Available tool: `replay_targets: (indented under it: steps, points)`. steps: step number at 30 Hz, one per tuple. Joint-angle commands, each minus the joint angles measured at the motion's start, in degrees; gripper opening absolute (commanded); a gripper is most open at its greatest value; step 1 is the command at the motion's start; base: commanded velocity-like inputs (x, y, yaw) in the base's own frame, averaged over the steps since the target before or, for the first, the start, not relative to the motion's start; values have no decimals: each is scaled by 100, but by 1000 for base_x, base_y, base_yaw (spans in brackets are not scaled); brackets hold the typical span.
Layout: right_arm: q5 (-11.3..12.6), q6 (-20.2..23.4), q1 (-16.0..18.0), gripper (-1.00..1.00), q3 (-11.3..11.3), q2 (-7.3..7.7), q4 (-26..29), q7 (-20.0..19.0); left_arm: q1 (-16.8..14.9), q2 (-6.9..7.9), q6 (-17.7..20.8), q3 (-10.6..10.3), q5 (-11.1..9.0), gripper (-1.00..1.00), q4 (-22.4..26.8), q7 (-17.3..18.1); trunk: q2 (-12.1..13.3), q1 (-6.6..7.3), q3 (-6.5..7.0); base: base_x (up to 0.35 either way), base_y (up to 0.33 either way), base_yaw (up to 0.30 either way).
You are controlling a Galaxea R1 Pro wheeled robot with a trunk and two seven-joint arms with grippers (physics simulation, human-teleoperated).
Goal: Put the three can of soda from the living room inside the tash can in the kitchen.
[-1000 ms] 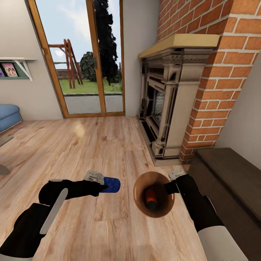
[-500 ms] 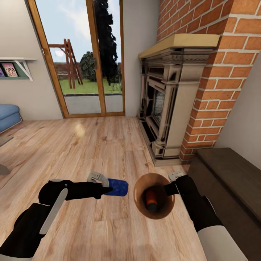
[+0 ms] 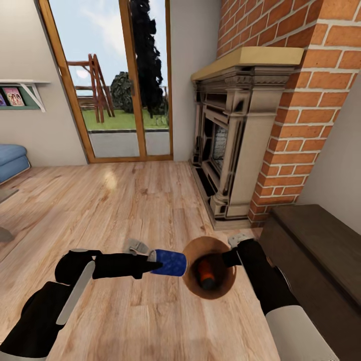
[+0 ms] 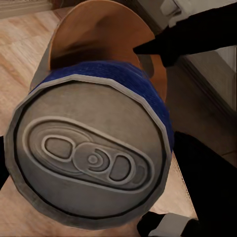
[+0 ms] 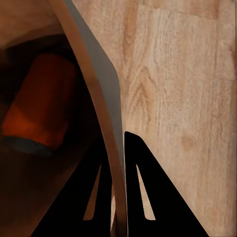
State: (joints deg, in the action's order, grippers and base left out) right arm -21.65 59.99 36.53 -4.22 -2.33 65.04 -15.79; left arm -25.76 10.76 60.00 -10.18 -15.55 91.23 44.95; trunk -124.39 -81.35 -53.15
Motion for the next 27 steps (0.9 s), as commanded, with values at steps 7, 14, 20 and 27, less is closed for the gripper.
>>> replay_targets:
  steps: [7,14,20,27]
  points:
    - [12,1,37,-100,-9,-250,-94,190,1,-272,0,-83,18,-100,-2,-4,0,0,0,0,0,0]
    - [16,1,86,-100,-32,-299,-120,215,1,-437,0,-285,79,-100,-20,-144,0,0,0,0,0,0]
    - [17,1,90,-100,-49,-362,-115,217,1,-636,0,-433,86,-100,-57,-757,0,0,0,0,0,0]
    - [12,1,91,-100,-56,-418,-101,217,1,-847,0,-558,102,-100,-85,-1265,0,0,0,0,0,0]
